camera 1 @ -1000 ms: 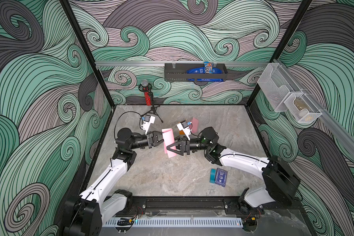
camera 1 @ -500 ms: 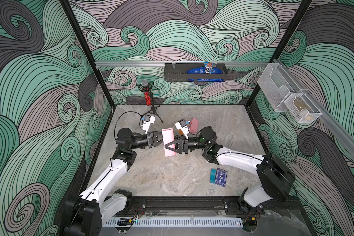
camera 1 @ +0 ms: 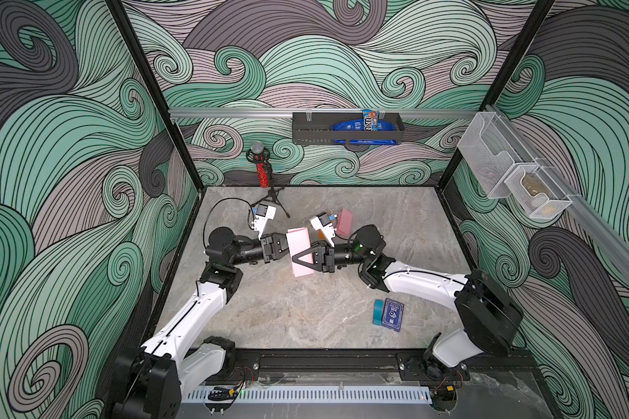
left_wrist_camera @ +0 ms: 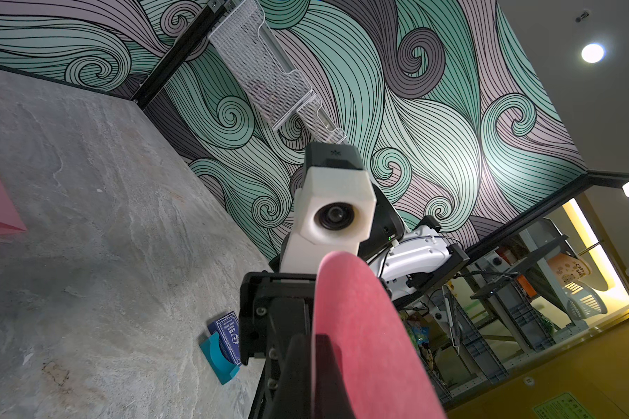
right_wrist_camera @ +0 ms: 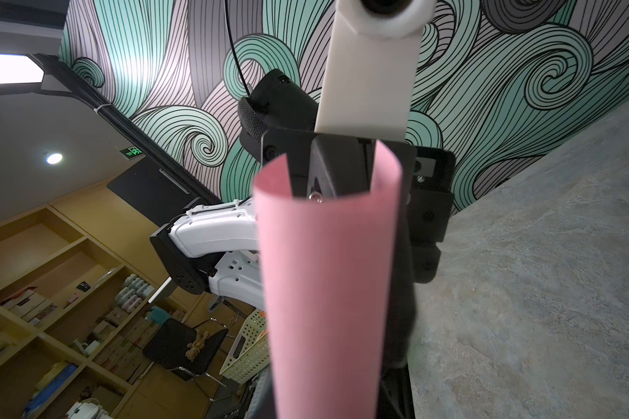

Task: Fold the square paper along the opposite sides
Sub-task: Fold the paper.

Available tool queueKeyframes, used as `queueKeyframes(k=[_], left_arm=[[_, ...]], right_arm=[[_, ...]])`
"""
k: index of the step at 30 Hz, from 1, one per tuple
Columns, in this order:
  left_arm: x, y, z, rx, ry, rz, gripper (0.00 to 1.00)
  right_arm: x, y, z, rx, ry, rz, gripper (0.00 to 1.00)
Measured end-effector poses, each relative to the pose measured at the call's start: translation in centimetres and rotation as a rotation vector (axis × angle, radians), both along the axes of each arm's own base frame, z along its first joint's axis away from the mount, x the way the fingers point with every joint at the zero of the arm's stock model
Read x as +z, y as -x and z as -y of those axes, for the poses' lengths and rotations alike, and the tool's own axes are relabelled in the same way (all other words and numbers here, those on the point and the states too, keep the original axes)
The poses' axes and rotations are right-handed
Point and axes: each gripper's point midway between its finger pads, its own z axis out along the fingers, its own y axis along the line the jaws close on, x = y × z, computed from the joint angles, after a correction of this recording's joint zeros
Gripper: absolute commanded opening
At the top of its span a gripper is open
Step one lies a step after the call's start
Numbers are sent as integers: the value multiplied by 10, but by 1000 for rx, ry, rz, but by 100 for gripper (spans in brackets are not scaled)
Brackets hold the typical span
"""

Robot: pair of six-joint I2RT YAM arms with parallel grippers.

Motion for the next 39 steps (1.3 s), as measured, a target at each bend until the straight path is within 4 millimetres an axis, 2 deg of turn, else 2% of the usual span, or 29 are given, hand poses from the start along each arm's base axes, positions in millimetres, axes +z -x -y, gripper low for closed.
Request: queueKeyframes(k=[9, 16, 18, 25, 28, 31, 33, 34, 39], left_arm=[[-3, 1, 0, 0, -2, -7, 0], [0, 3, -1, 0, 1, 2, 0], [0, 3, -1, 0, 0, 3, 0], [-2, 2, -1, 5, -8, 3, 1], [0, -8, -4, 45, -43, -10, 23], [22, -31, -16, 156, -78, 11, 48], [35, -36, -23, 209, -82, 51, 65], [37, -34, -25, 222, -85, 60, 72], [27, -16, -28, 225, -80, 69, 92]], right_arm=[[1, -1, -1, 1, 3, -5, 22], [1, -2, -2, 0, 3, -7, 10], [1, -2, -2, -1, 4, -6, 2], [1, -2, -2, 0, 6, -13, 0], [0, -4, -2, -5, 9, -16, 0], [0, -2, -2, 4, 8, -13, 0], [1, -1, -1, 12, 8, -11, 0], [1, -1, 0, 14, 7, -9, 0], [8, -3, 11, 1, -6, 7, 2]])
